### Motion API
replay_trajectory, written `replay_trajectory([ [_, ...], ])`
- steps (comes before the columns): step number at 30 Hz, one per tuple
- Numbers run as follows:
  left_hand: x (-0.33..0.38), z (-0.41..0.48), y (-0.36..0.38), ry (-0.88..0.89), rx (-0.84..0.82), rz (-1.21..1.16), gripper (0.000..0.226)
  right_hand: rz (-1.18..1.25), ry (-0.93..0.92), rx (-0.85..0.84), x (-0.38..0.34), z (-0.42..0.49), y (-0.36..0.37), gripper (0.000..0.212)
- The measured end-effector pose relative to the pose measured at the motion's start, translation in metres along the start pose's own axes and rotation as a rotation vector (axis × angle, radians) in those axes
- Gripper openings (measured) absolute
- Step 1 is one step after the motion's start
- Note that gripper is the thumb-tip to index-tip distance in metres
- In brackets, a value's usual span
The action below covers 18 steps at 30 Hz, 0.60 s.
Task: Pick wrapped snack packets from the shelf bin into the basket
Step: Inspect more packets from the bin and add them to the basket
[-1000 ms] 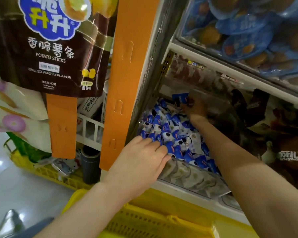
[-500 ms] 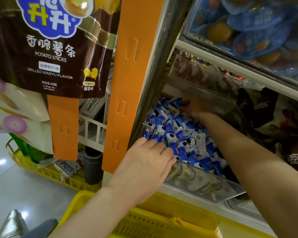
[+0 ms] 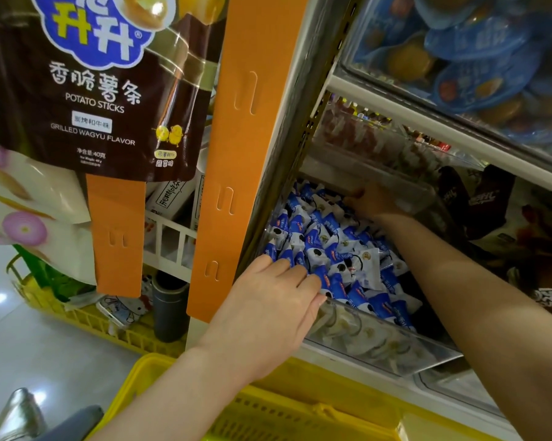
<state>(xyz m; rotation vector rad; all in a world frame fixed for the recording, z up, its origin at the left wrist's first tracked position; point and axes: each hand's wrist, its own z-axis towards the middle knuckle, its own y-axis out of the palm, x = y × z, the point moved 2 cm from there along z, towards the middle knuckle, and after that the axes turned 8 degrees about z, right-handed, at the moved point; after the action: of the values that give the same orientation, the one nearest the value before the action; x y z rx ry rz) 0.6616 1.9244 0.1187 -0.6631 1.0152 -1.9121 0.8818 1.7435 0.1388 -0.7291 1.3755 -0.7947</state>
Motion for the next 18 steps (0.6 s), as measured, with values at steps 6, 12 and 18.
replay_trajectory([
  [6, -0.001, 0.0, 0.0, 0.007, 0.004, -0.008, 0.04, -0.122, 0.045, -0.067, 0.0, 0.003, 0.004, 0.025],
  [12, -0.003, -0.001, 0.0, 0.017, -0.035, 0.001, 0.04, -0.068, 0.102, -0.072, 0.005, 0.003, 0.003, 0.024],
  [18, -0.002, -0.002, -0.002, 0.009, -0.075, -0.008, 0.043, 0.151, 0.058, 0.291, -0.006, -0.018, -0.019, 0.027],
])
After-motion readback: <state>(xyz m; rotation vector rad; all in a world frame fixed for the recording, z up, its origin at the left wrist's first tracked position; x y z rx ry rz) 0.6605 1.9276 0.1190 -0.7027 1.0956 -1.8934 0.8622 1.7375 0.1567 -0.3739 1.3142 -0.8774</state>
